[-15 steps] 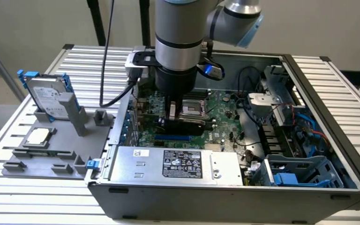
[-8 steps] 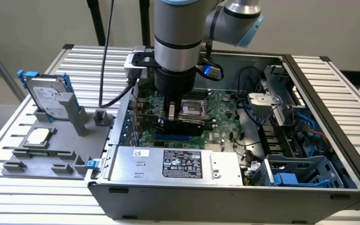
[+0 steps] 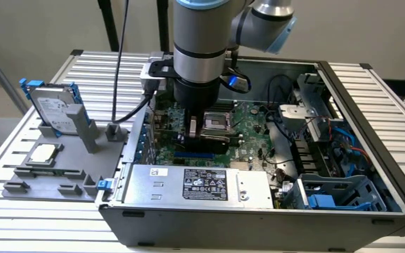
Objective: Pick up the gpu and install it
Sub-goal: 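Insert the gpu into the slot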
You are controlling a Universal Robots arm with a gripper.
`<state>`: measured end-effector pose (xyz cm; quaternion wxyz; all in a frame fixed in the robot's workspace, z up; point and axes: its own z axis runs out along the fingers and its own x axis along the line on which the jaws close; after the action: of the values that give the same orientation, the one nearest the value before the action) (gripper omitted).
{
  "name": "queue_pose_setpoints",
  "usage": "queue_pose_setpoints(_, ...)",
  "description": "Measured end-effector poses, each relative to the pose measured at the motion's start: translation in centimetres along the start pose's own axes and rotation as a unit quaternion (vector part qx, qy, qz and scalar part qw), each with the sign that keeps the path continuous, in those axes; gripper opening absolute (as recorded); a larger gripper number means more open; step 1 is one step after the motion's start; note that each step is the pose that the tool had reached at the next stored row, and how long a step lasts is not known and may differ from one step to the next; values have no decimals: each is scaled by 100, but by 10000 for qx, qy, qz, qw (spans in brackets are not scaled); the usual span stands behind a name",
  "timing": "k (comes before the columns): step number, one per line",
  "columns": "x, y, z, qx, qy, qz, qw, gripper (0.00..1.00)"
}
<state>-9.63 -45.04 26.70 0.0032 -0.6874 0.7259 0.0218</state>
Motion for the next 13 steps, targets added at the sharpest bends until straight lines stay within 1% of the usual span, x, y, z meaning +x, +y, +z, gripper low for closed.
queue_pose_setpoints(9,-51,3,55,-2,2,-54,10000,27)
queue_pose_setpoints(13,-52,6,63,-4,6,-71,10000,27)
